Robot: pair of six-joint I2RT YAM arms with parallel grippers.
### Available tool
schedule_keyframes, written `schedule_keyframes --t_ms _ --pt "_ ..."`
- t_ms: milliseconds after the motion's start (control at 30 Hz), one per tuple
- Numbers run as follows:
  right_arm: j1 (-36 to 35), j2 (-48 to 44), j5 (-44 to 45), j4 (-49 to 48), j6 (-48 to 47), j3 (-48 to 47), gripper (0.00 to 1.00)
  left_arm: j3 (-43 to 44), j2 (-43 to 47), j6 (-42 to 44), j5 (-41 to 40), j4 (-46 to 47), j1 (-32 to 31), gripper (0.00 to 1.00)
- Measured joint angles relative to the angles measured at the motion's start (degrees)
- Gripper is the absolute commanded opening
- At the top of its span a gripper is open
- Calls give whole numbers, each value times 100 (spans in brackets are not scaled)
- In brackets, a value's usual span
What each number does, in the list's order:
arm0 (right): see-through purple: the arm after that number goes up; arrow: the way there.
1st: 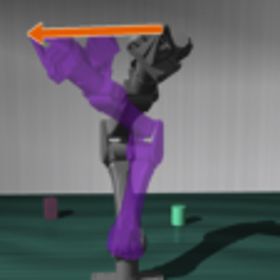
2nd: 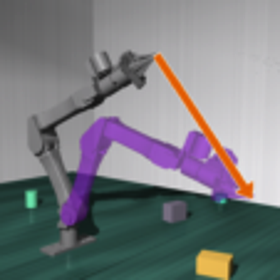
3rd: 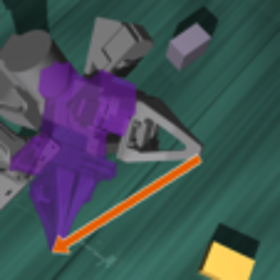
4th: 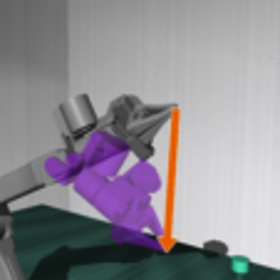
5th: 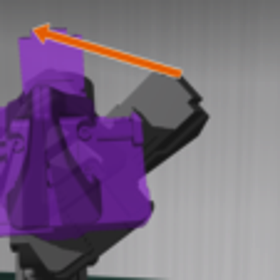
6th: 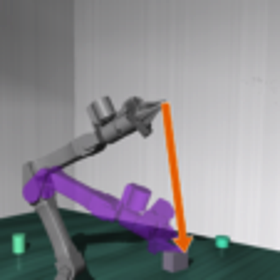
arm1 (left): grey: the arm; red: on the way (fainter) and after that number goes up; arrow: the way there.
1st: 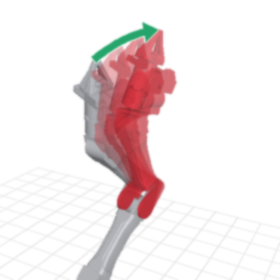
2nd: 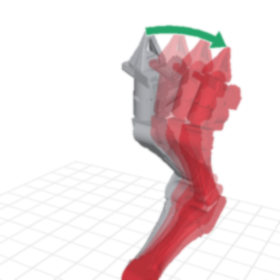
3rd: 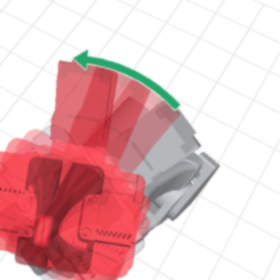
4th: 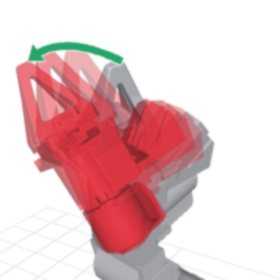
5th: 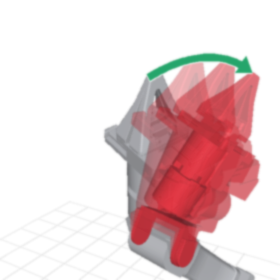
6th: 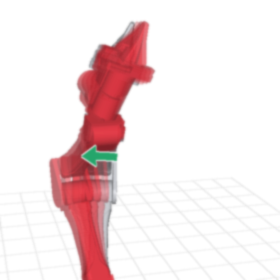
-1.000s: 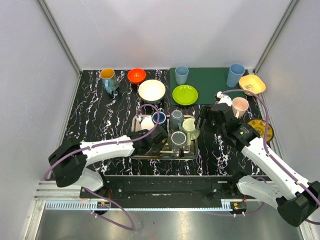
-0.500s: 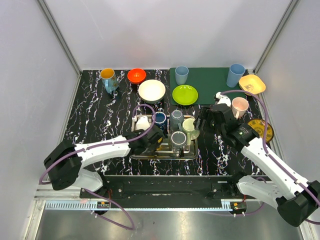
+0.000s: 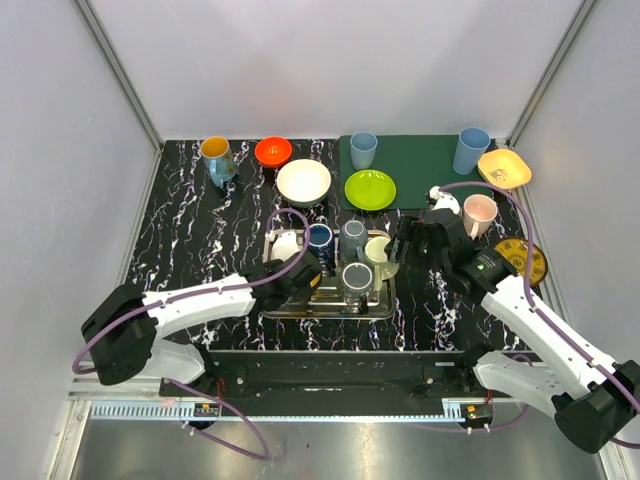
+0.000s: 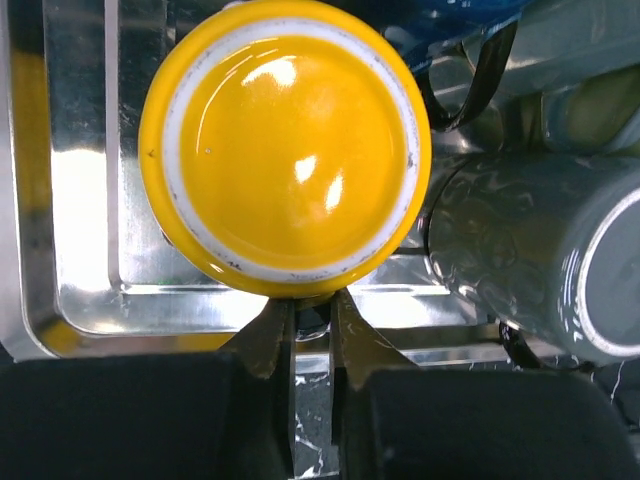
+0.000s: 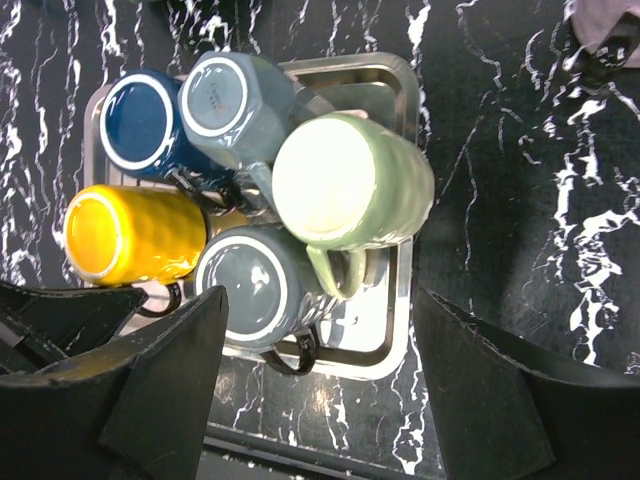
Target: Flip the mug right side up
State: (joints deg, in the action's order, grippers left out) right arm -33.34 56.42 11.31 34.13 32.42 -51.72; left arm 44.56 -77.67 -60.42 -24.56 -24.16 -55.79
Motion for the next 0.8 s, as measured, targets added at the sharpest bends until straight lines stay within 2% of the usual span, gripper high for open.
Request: schedule_keyframes --t_ms 200,333,533,733,767,800 --pt "-4 -46 -603 -131 9 22 79 -452 734 413 428 24 -96 0" --pt "-4 -229 -1360 -415 101 177 80 -811 1891 684 828 -61 -319 0" --pt "-7 -699 -2498 -1204 514 581 80 -826 3440 916 973 122 -389 0" --pt "-9 -1257 -3932 -2911 1425 1078 79 -815 4100 1058 876 905 -378 0" --pt "-11 -1309 -4415 -3681 1790 1239 79 -815 4107 1093 872 1373 -339 0" --pt "-11 -1266 -4625 -3991 1982 1292 78 -815 4081 1097 903 1606 -299 0"
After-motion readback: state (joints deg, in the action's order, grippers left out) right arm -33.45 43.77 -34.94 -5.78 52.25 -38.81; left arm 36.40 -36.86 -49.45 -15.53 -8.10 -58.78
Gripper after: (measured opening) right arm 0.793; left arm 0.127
